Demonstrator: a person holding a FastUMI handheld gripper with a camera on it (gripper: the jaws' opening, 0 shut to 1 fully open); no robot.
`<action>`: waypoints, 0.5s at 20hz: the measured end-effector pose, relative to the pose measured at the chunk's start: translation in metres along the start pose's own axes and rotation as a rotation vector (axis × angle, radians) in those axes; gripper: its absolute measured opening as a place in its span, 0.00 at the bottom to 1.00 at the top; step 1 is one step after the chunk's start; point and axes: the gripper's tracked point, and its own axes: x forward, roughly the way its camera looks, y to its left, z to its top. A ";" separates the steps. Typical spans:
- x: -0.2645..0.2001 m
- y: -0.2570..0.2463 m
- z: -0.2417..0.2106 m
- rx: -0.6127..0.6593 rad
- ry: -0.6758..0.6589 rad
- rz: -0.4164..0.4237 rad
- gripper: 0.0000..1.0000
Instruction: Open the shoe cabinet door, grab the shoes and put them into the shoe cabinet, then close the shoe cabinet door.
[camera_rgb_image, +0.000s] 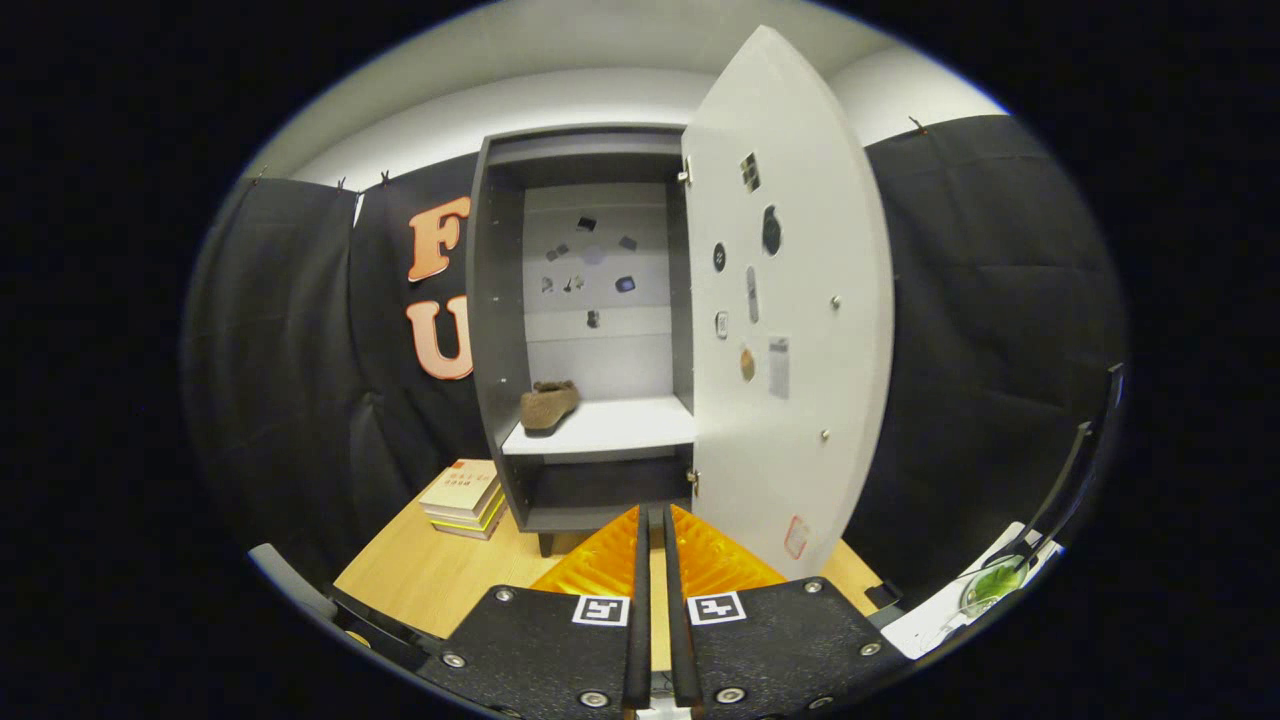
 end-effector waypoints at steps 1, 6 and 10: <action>0.007 0.011 -0.018 0.007 0.033 0.012 0.08; 0.048 0.052 -0.111 0.041 0.210 0.058 0.09; 0.077 0.074 -0.173 0.026 0.331 0.097 0.10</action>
